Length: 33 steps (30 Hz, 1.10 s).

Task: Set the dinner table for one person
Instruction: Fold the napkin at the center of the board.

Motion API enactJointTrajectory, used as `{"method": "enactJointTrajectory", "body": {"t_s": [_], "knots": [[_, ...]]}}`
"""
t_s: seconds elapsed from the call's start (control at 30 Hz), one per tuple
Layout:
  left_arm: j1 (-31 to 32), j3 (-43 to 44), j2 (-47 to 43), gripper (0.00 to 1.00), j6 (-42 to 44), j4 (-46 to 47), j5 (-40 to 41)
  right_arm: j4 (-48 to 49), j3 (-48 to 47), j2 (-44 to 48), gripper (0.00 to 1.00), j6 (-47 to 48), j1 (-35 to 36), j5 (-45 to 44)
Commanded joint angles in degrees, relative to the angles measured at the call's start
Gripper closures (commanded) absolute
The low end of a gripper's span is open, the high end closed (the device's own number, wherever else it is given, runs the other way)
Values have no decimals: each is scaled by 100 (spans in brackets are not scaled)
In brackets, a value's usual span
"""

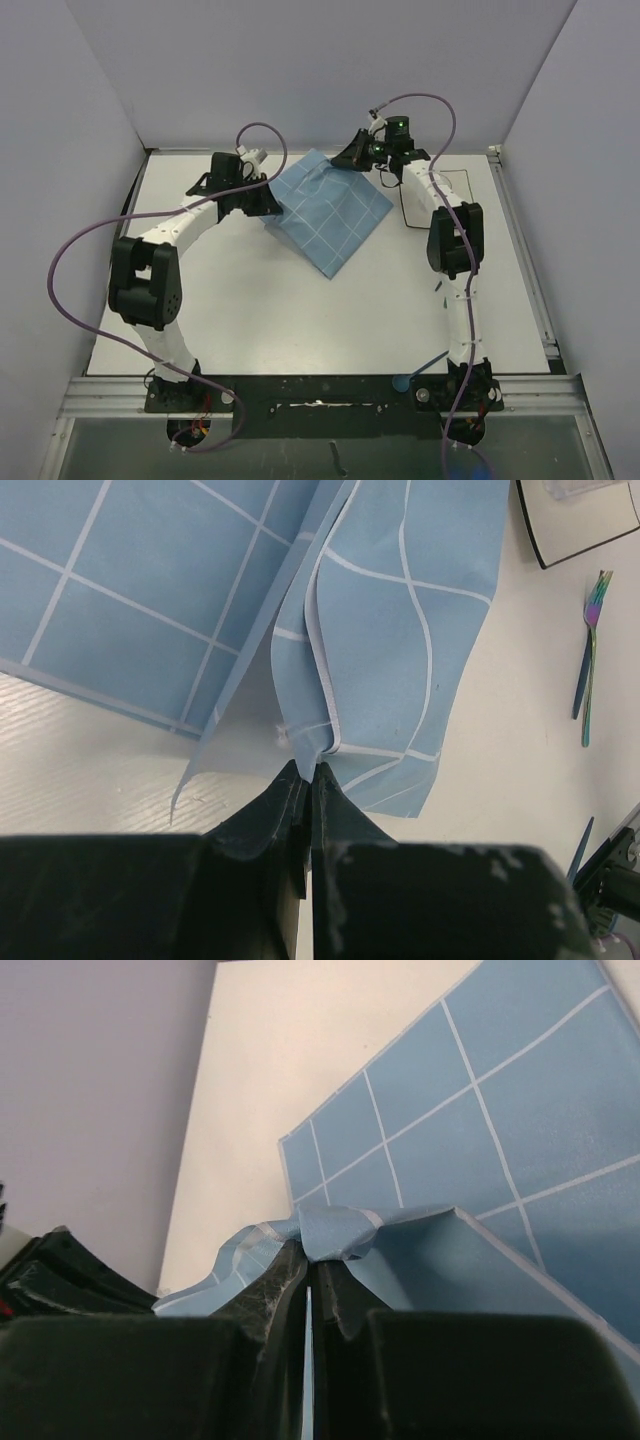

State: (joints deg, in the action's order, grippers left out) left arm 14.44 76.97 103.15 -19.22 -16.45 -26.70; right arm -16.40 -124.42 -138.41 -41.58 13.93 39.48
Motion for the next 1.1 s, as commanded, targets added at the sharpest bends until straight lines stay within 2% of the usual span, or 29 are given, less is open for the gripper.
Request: {"method": "enactJointTrajectory", "body": {"t_s": [0.0,0.07,0.3,0.57,1.07], "knots": [[-204,299,219,100,153,318,-331,1747,24,-29,100,-1097,-177,912],[-266,265,301,100,140,372,-373,2190,178,-87,100,-1392,-222,1031],[-400,175,570,100,-60,599,-228,2589,171,-289,100,-1654,-278,1120],[-540,341,945,100,-313,734,-280,3870,111,-1068,100,-2751,-290,1315],[-617,327,1367,100,-325,834,-405,4048,111,-1741,100,-2803,-202,1293]]}}
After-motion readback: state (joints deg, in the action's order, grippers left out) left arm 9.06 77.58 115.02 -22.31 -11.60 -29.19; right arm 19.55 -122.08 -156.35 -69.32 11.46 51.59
